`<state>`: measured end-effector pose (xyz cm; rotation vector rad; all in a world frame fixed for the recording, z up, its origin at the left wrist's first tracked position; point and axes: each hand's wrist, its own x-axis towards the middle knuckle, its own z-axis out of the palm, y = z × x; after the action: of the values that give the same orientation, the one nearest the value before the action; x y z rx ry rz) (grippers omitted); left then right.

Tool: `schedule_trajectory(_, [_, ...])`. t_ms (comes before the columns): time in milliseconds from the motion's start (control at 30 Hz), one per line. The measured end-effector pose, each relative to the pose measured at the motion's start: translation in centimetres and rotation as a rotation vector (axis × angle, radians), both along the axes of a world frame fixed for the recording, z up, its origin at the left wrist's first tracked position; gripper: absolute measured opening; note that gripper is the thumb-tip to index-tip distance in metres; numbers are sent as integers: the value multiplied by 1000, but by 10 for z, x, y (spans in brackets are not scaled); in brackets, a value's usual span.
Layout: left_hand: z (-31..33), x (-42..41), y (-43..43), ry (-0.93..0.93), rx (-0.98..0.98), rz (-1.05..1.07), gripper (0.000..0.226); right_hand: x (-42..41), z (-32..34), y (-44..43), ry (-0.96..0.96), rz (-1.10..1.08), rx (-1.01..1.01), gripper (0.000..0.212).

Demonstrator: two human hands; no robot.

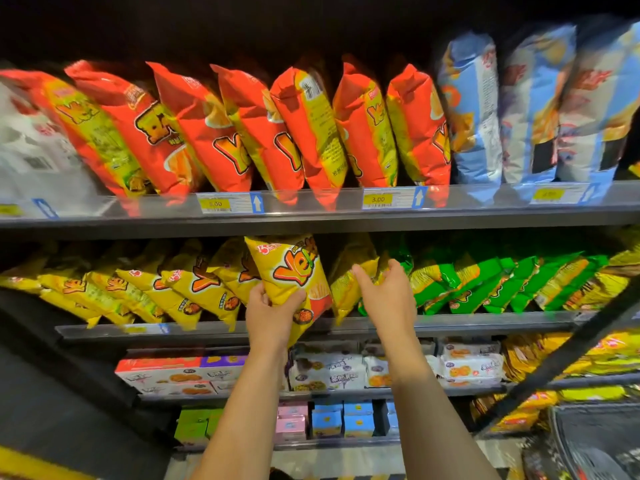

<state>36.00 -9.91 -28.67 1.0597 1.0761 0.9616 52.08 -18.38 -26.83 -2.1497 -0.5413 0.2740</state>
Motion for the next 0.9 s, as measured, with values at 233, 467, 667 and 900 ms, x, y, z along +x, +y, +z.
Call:
schedule_trajectory(233, [-17, 43, 35, 91, 72, 139, 76, 17, 2, 33, -153, -59, -208, 52])
schedule_trajectory(467, [-34, 62, 58, 245, 116, 188, 57, 26, -1, 49, -151, -76, -280, 39])
schedule_trajectory(667, [-43, 68, 65, 365, 121, 236, 58, 27, -9, 53, -131, -103, -224, 35])
schedule_trajectory(900, [-58, 66, 54, 410, 99, 211, 85, 25, -15, 53, -132, -126, -143, 31])
